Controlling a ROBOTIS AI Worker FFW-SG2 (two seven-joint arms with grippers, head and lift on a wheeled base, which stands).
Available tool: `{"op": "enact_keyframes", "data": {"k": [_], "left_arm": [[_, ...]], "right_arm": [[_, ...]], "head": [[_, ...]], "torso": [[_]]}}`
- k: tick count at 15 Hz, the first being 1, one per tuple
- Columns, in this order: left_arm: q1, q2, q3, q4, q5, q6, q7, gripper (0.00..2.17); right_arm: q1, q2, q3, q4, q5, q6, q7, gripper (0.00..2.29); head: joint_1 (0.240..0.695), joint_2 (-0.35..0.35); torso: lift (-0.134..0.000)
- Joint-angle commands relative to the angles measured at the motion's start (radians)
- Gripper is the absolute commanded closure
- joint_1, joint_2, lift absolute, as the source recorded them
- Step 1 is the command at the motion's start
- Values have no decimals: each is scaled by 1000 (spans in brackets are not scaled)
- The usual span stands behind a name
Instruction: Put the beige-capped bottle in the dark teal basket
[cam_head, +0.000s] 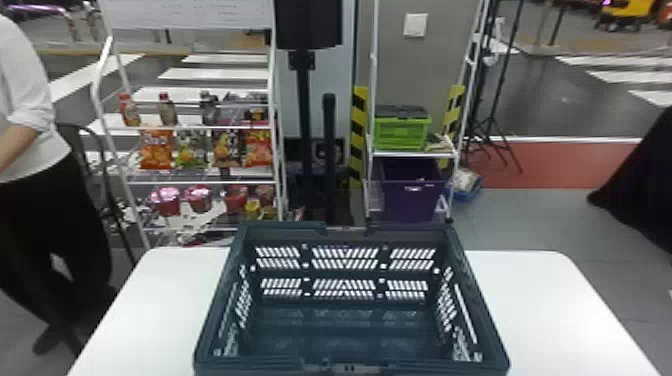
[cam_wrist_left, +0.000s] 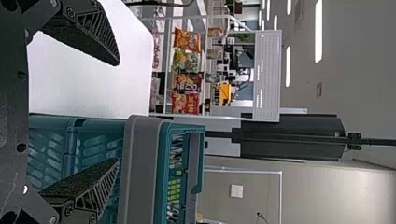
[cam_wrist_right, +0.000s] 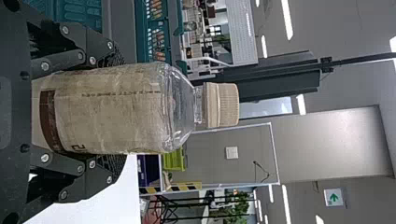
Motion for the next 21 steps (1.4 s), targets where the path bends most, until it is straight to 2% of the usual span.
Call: {"op": "enact_keyframes", "data": {"k": [1,9,12,14,21], "left_arm": [[1,0,0,0,0,0,0,154],[2,0,0,0,0,-3,0,154],[2,0,0,1,0,-3,0,154],[2,0,0,4,0,-6,0,154],[2,0,0,7,2,-9,0,154]], "right_arm": [[0,0,1,0,0,0,0,2078],[0,0,1,-6,0,-9,0,2078],[-1,0,1,-81,3,15,0,2078],[-17,0,3,-142,3,83,-2,2078],[-176,2,21,-297,14,475,-20,2078]], "head": [[499,0],[499,0],[499,0],[499,0],[499,0]], "torso": [[0],[0],[0],[0],[0]]}}
